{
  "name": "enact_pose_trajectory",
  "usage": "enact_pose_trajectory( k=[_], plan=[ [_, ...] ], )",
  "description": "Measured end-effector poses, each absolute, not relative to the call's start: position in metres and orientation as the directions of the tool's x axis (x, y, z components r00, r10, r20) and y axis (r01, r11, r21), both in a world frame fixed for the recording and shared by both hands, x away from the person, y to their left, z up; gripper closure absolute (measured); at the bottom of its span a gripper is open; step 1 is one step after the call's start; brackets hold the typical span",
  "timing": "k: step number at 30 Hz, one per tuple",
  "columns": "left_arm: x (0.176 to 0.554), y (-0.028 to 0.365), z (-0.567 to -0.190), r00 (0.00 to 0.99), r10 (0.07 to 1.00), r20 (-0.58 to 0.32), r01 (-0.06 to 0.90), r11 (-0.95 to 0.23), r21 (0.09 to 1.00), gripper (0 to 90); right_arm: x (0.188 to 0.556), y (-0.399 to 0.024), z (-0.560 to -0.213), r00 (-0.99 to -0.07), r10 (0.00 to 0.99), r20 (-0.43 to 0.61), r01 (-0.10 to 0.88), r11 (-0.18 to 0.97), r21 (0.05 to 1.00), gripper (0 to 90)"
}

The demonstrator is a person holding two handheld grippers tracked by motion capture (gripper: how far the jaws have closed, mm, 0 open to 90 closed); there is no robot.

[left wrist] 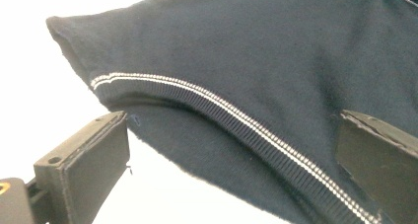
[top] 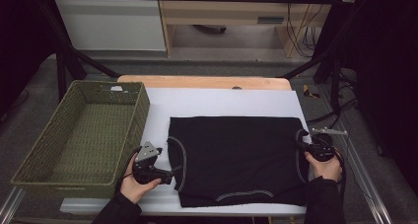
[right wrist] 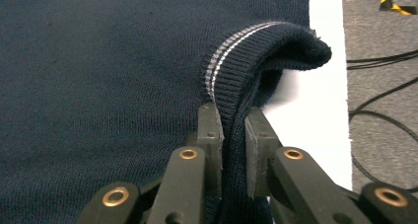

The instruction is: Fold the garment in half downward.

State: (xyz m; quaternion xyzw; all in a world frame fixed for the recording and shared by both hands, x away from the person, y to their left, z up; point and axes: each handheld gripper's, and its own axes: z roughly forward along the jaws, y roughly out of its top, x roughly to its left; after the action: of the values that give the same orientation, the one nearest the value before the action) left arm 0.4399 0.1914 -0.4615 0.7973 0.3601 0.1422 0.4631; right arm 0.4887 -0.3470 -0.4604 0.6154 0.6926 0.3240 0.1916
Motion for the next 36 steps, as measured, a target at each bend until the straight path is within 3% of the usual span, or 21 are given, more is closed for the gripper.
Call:
enact_pose_trajectory(
  k=[15,21,24,26,30,36],
  plan=[
    [0.44,0.191,-0.461,0.707,0.701,-0.095,0.432,-0.322,0.842,0.1,0.49,-0.351,-0.468,-0.169,0.981,0.092,0.732,0.063,0.679,78.9],
    [0.44,0.19,-0.461,0.711,0.697,-0.092,0.43,-0.328,0.841,0.1,0.486,-0.351,-0.466,-0.136,0.987,0.09,0.697,0.031,0.716,57.9],
    [0.44,0.19,-0.46,0.711,0.697,-0.09,0.429,-0.329,0.841,0.1,0.483,-0.348,-0.46,-0.139,0.988,0.074,0.668,0.038,0.743,37.9],
    [0.44,0.19,-0.46,0.714,0.695,-0.091,0.429,-0.33,0.841,0.1,0.481,-0.343,-0.454,-0.158,0.984,0.086,0.648,0.038,0.761,31.8],
    [0.441,0.19,-0.46,0.719,0.689,-0.091,0.426,-0.333,0.841,0.0,0.48,-0.326,-0.443,-0.257,0.958,0.125,0.6,0.056,0.798,17.7],
    [0.442,0.19,-0.458,0.715,0.692,-0.101,0.431,-0.322,0.843,0.0,0.479,-0.292,-0.433,-0.43,0.885,0.179,0.567,0.111,0.816,10.4]
  ],
)
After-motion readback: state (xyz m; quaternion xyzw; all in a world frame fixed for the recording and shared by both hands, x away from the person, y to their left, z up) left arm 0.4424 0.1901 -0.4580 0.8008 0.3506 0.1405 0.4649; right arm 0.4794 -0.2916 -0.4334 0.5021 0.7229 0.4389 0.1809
